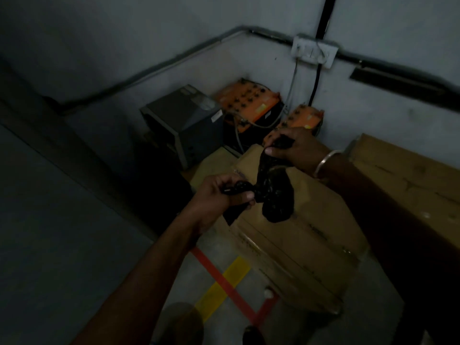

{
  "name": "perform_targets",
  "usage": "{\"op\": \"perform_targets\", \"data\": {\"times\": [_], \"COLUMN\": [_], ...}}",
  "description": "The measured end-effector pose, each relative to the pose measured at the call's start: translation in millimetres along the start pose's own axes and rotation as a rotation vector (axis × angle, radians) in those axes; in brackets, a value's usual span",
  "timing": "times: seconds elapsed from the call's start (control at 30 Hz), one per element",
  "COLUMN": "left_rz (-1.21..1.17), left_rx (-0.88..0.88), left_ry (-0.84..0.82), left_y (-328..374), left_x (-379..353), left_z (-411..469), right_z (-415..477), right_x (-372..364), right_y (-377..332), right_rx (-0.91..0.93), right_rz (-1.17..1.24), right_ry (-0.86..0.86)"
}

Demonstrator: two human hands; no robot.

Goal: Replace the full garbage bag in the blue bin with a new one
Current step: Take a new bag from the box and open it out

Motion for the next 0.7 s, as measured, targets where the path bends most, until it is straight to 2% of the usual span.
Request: {"op": "perform_targets", "data": {"times": [0.07, 0.13, 0.17, 0.2, 0.3, 0.43, 0.5, 0.53, 0.57, 0.63, 0.7], "left_rz": [-0.052, -0.055, -0.038, -0.014, 0.069, 0.242, 0.247, 0.238, 0.230, 0.212, 0.153], "left_rx": [-0.061, -0.109, -0.135, -0.157, -0.192, -0.161, -0.104, -0.085, -0.069, -0.073, -0.113], "left_ry": [0.069, 0.196, 0.261, 0.322, 0.439, 0.387, 0.306, 0.249, 0.191, 0.134, 0.185], "left_y": [23, 34, 36, 37, 36, 30, 27, 27, 28, 33, 40], "left_x": [-4, -1, 2, 4, 11, 14, 11, 6, 1, -8, -6], "left_z": [-9, -11, -11, -10, -9, -15, -22, -27, -33, -42, -48], "right_z": [-3, -21, -38, -59, -112, -130, -117, -104, -87, -52, -37], "right_x": [-14, -42, -57, -70, -85, -26, 5, 15, 20, 14, -7], "right_y": [15, 39, 43, 39, 8, -60, -99, -108, -107, -78, -28], "right_rx": [-0.071, -0.306, -0.368, -0.411, -0.397, -0.077, 0.122, 0.167, 0.145, -0.009, -0.188], "right_rz": [0.073, 0.329, 0.412, 0.506, 0.537, 0.096, -0.010, 0.007, 0.066, 0.239, 0.308], "right_ry": [0.007, 0.013, 0.004, 0.002, 0.012, 0.209, 0.249, 0.246, 0.231, 0.187, 0.170]}}
Point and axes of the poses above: each hand's wrist, its own z-axis towards the middle knuckle, its own x-axis out of the back of the hand, y = z × x, the point moved 5 cm from there along z, towards the middle knuckle, and after that the axes turned 6 degrees about -z, right-handed, at the moved point
